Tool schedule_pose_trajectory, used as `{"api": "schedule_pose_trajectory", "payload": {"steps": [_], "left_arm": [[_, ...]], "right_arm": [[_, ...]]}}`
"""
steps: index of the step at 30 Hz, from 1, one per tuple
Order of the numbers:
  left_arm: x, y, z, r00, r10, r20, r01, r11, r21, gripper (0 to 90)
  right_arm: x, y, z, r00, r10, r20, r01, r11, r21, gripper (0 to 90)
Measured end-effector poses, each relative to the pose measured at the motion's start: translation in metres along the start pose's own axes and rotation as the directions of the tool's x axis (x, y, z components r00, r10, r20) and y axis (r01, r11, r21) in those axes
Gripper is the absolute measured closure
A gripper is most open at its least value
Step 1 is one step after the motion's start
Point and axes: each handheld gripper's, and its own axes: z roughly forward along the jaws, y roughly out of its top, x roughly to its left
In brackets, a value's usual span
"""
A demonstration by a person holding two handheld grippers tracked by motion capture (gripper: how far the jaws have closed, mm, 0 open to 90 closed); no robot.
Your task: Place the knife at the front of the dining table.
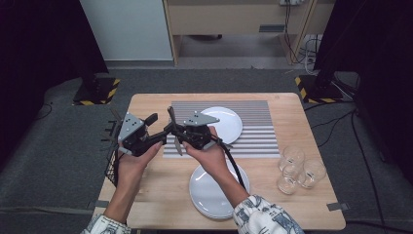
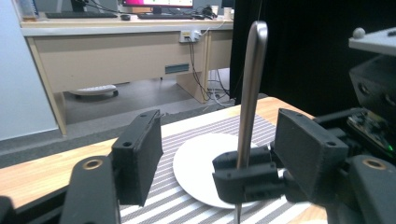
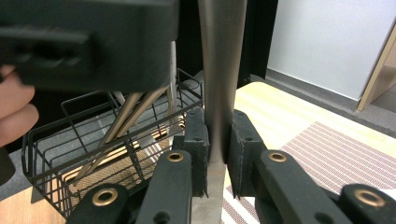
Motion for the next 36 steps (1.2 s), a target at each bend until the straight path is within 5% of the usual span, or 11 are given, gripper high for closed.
{"api": "schedule_pose_trajectory", "payload": {"steps": [14,36], "left_arm": [[-0.012,-0.021,0.0,0.9979,0.065,0.0,-0.065,0.9979,-0.006,23.5],[-0.009,-0.065,0.01,0.9994,0.034,-0.003,-0.034,0.9986,0.041,24.1]], "right_arm": [[-0.005,0.004,-0.004,0.9995,0.029,0.01,-0.029,0.9995,-0.011,79.6],[-0.007,0.009,-0.004,0.9993,0.023,0.03,-0.023,0.9997,-0.009,79.6]]}}
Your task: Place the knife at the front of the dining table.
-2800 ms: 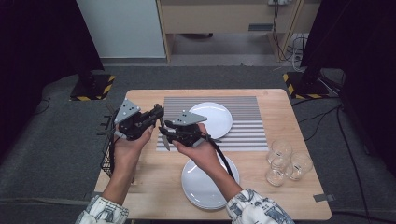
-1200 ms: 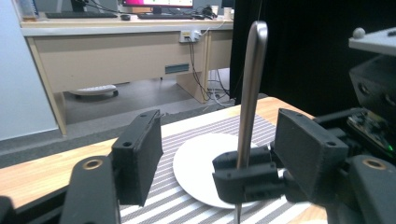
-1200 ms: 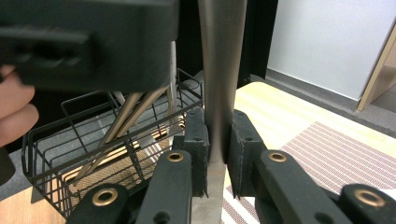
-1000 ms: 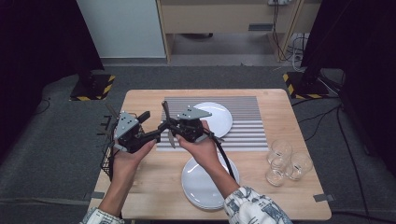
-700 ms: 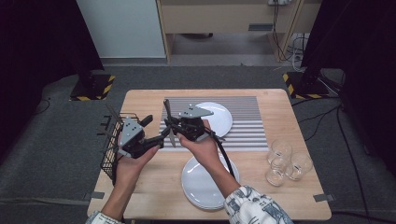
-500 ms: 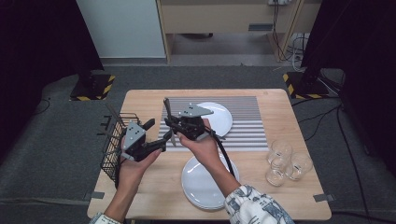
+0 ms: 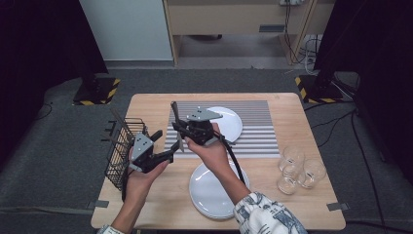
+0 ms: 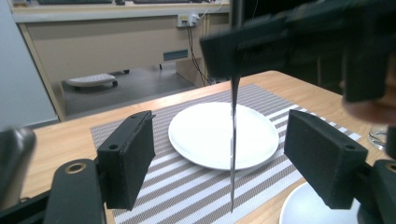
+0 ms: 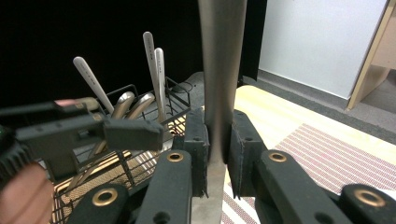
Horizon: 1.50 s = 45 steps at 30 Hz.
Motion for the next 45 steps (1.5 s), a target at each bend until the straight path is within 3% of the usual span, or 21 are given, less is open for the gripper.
{"api": "schedule_pose_trajectory", "payload": {"steps": [15,18,21,28,45], "left_arm": [[0.0,-0.013,0.009,0.9997,-0.02,-0.012,0.02,0.9994,0.027,34.6],[-0.001,-0.019,0.011,0.9991,-0.039,-0.016,0.039,0.999,0.022,37.6],[-0.001,-0.024,0.013,0.9993,-0.019,-0.032,0.021,0.9992,0.035,39.7],[-0.001,-0.028,0.014,0.9987,-0.031,-0.039,0.033,0.9991,0.028,43.3],[0.001,-0.032,0.02,0.9988,-0.049,0.001,0.049,0.9981,0.039,57.1]], "right_arm": [[0.007,0.005,-0.003,1.0,0.006,-0.001,-0.006,0.9999,-0.015,79.6],[0.008,0.006,-0.004,1.0,0.008,-0.002,-0.008,0.9998,-0.017,79.5],[0.01,0.008,-0.005,1.0,0.008,-0.005,-0.009,0.9997,-0.021,79.6],[0.011,0.008,-0.006,0.9999,0.008,-0.007,-0.009,0.9997,-0.022,79.5],[0.012,0.006,-0.005,0.9998,0.018,-0.008,-0.018,0.9997,-0.019,79.5]]}}
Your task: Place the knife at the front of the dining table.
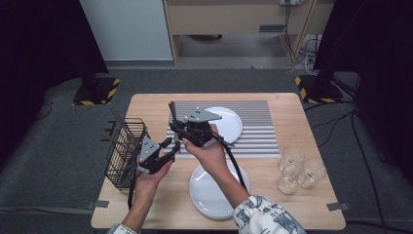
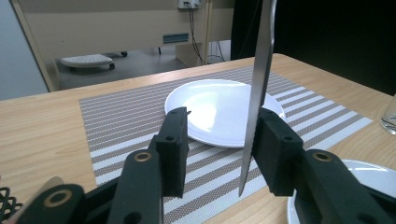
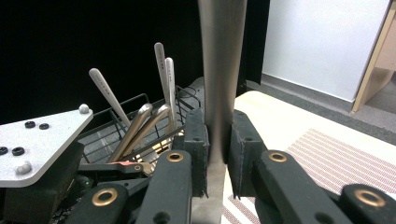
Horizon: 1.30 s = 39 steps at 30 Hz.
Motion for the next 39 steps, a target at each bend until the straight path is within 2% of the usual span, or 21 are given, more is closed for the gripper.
{"api": "schedule_pose_trajectory", "payload": {"steps": [8,16,18,23,28,31,39], "left_arm": [[-0.0029,0.0013,0.0036,0.9993,0.012,0.034,-0.013,0.9999,0.008,64.4],[0.0001,0.0,0.007,0.9984,-0.004,0.057,0.004,0.9999,0.012,73.4],[0.0011,-0.0006,0.0076,0.9982,0.0,0.059,-0.001,0.9999,0.017,75.3],[0.0007,-0.0014,0.0086,0.9974,0.012,0.071,-0.014,0.9997,0.019,78.3],[-0.0006,-0.0023,0.0096,0.9958,0.021,0.089,-0.024,0.9991,0.035,85.1],[-0.0003,-0.0021,0.0088,0.9959,0.024,0.087,-0.027,0.9991,0.033,87.8],[0.0004,-0.0028,0.0077,0.9965,0.024,0.08,-0.027,0.9991,0.034,88.5]], "right_arm": [[0.0004,-0.0018,0.0023,1.0,0.0,0.001,0.0,1.0,0.002,79.5],[-0.0018,-0.0058,0.0035,0.9998,0.019,0.001,-0.019,0.9998,0.007,79.5],[-0.003,-0.0068,0.004,0.9995,0.031,0.0,-0.031,0.9995,0.005,79.5],[-0.0034,-0.0073,0.005,0.9996,0.03,0.0,-0.03,0.9995,0.008,79.5],[-0.0035,-0.0077,0.0056,0.9996,0.026,0.003,-0.026,0.9995,0.015,79.5],[-0.0032,-0.0077,0.0055,0.9996,0.028,0.001,-0.028,0.9995,0.014,79.5],[-0.0029,-0.008,0.0063,0.9995,0.032,-0.001,-0.032,0.9994,0.014,79.4]]}}
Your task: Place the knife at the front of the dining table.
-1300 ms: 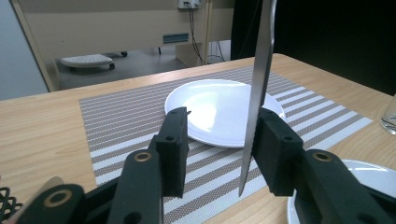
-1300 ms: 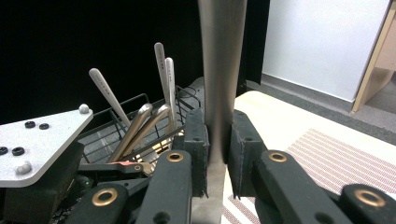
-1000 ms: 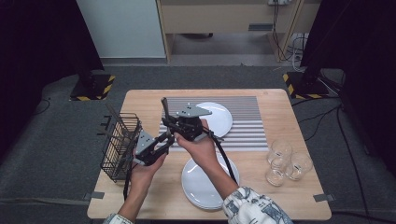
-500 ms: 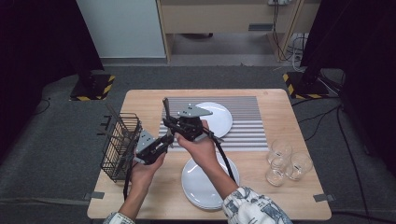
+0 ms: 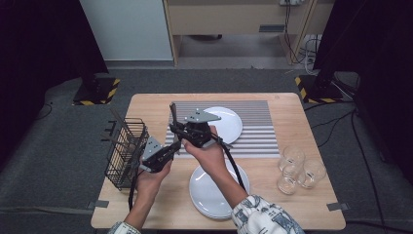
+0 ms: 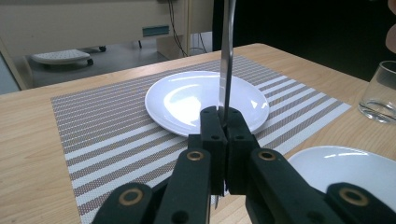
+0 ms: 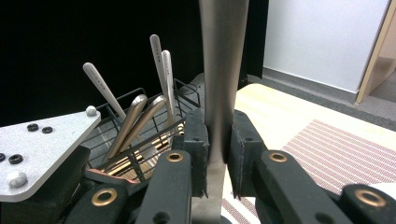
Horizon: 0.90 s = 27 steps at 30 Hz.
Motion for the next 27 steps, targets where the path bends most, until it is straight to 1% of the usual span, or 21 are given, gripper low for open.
{"api": "schedule_pose_trajectory", "payload": {"steps": [7,20,27], "left_arm": [[-0.0002,-0.0003,-0.0009,1.0,-0.005,-0.004,0.005,1.0,-0.001,88.5],[-0.0009,-0.0009,-0.0017,0.9998,0.0,-0.02,0.0,1.0,-0.001,88.7],[-0.0008,-0.0016,-0.0018,0.9999,-0.002,-0.017,0.002,1.0,0.0,88.7]], "right_arm": [[0.0004,0.0001,0.0011,1.0,0.003,0.0,-0.003,1.0,0.001,79.2],[0.0006,0.0003,0.0013,1.0,-0.004,-0.002,0.004,1.0,0.0,78.3],[0.0001,0.0025,-0.0002,1.0,-0.005,-0.005,0.005,1.0,-0.007,76.6]]}}
